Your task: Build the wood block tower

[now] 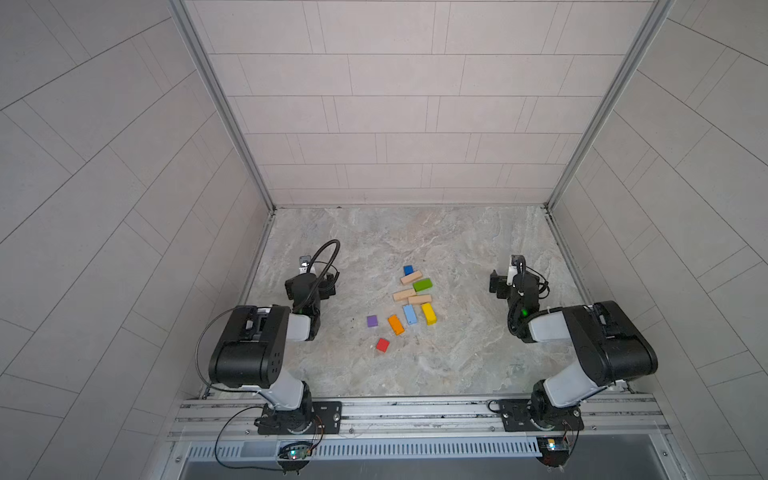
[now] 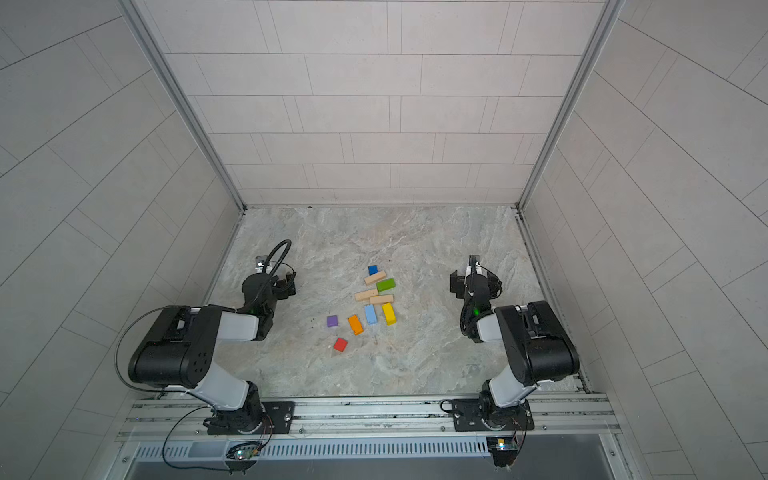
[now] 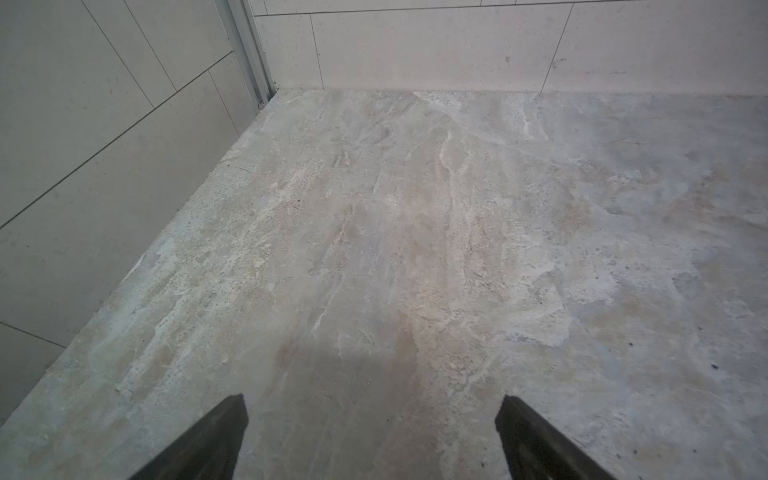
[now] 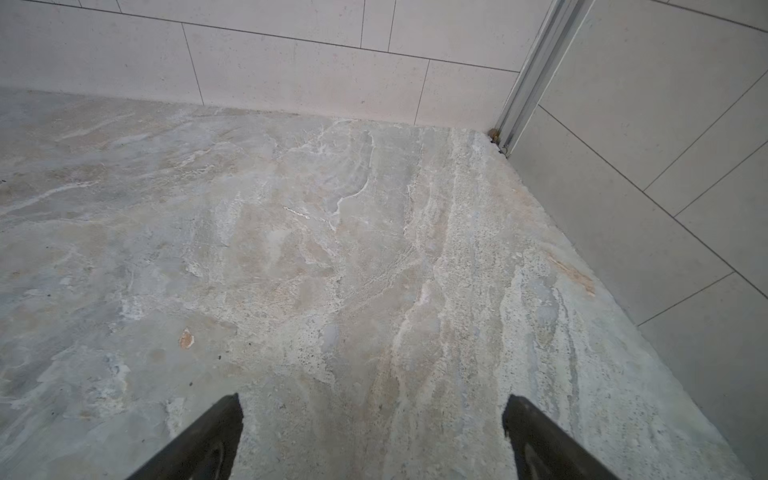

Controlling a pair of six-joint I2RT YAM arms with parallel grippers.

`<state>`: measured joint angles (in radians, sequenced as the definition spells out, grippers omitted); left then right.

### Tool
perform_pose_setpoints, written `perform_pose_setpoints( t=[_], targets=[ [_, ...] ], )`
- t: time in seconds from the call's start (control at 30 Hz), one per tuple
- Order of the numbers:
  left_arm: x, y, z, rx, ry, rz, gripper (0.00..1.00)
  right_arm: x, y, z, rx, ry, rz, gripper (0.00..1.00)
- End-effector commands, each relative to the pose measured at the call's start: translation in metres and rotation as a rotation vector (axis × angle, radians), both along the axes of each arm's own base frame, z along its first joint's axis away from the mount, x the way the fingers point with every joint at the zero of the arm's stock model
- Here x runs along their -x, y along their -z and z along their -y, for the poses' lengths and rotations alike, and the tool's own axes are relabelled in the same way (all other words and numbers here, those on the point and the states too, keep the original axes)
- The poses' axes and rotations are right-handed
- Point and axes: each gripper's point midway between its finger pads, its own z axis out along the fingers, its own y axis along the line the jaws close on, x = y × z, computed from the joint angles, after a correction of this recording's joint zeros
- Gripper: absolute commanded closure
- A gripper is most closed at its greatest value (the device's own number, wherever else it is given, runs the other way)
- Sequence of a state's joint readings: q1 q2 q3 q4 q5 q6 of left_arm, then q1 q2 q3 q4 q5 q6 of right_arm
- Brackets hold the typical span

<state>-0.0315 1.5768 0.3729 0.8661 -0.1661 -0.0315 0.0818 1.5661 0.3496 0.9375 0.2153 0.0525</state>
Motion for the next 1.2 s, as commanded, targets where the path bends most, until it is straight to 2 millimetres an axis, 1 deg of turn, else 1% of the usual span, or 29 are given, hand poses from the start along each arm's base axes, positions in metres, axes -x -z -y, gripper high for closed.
perform_pose_setpoints(
  t=[0.0, 0.9, 0.97, 1.03, 1.1, 1.17],
  targets=[
    [-0.011, -0.017, 0.0, -0.023, -0.005, 0.065, 0.0, -0.005, -0.009, 0.007, 0.042, 0.02, 0.032, 0.01],
    [-0.011, -0.018, 0.001, -0.027, -0.002, 0.065, 0.0, -0.004, -0.009, 0.006, 0.047, 0.019, 0.033, 0.0],
    [-0.009, -0.019, 0.001, -0.041, -0.012, 0.072, 0.0, -0.001, -0.017, 0.008, 0.075, 0.055, 0.048, 0.0],
    [-0.006, -0.027, -0.001, -0.068, -0.053, 0.09, 0.0, 0.0, -0.028, 0.007, 0.088, 0.064, 0.045, 0.01],
    [-0.007, -0.036, -0.003, -0.073, -0.061, 0.078, 0.0, 0.001, -0.036, 0.012, 0.092, 0.105, -0.014, 0.0],
    [-0.01, -0.046, -0.001, -0.089, -0.066, 0.042, 0.0, 0.004, -0.047, 0.02, 0.059, 0.184, -0.059, 0.01]
  ],
)
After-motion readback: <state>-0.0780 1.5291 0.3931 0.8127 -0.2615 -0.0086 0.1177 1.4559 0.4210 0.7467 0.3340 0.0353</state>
